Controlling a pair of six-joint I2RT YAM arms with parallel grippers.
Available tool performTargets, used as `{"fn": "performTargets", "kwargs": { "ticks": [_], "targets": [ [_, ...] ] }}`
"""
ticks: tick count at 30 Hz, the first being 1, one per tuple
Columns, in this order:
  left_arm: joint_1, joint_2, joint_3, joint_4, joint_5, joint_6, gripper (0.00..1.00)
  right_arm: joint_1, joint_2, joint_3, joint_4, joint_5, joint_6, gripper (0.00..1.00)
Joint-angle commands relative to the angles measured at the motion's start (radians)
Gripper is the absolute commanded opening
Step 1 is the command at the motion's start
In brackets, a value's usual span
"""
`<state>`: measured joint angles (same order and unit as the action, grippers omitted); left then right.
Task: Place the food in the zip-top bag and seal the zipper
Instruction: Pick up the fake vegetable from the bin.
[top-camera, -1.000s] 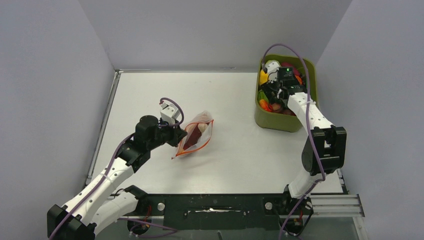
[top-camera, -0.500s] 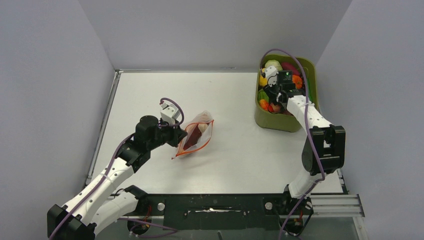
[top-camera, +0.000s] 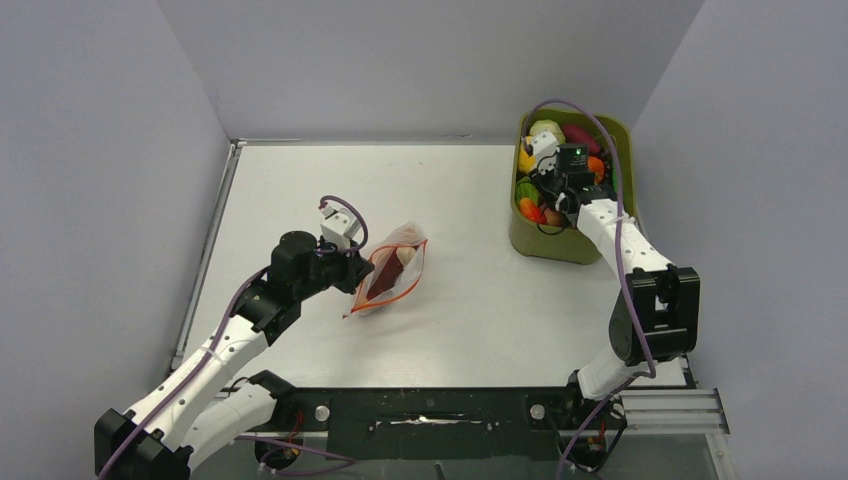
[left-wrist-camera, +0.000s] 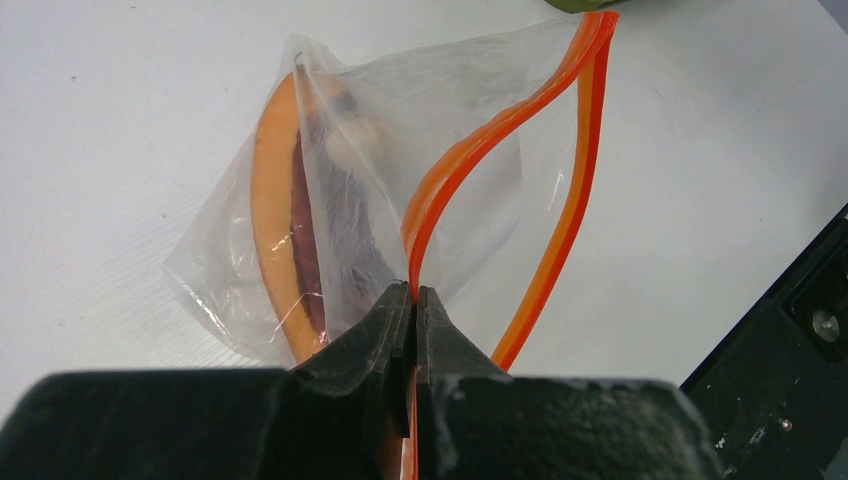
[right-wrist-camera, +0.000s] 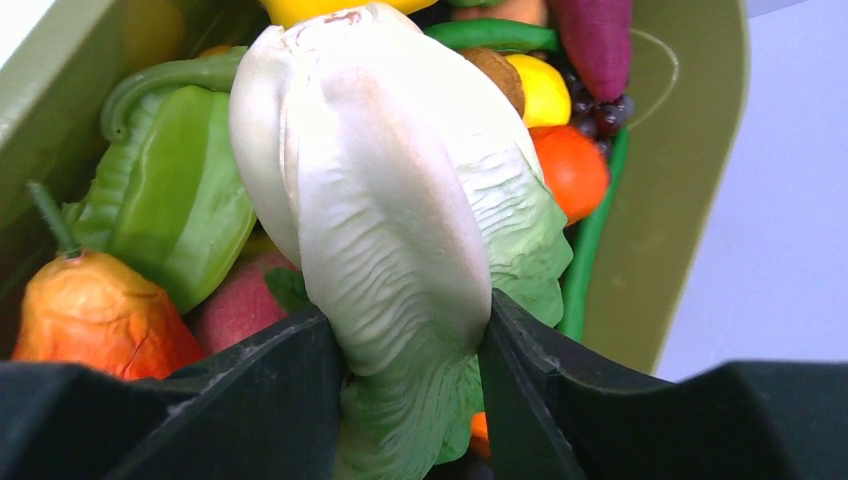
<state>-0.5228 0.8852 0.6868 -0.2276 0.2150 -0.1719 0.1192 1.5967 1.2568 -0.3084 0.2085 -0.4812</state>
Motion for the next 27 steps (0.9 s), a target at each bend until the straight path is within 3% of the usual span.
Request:
{"fn": "performTargets", "kwargs": {
  "ticks": [1, 14, 27],
  "targets": [
    [0.004, -0.027, 0.003, 0.066, -0.006, 0.006, 0.00, 0.009, -0.119, -0.005, 0.077, 0.010, 0.046, 0.44],
    [0.005, -0.040, -0.007, 0.079, -0.006, 0.005, 0.00, 0.036, -0.286, -0.012, 0.013, -0.043, 0.170, 0.39],
    [0.007, -0.042, -0.025, 0.114, -0.002, -0.001, 0.00, 0.130, -0.436, 0.023, -0.127, -0.161, 0.403, 0.35]
  ]
}}
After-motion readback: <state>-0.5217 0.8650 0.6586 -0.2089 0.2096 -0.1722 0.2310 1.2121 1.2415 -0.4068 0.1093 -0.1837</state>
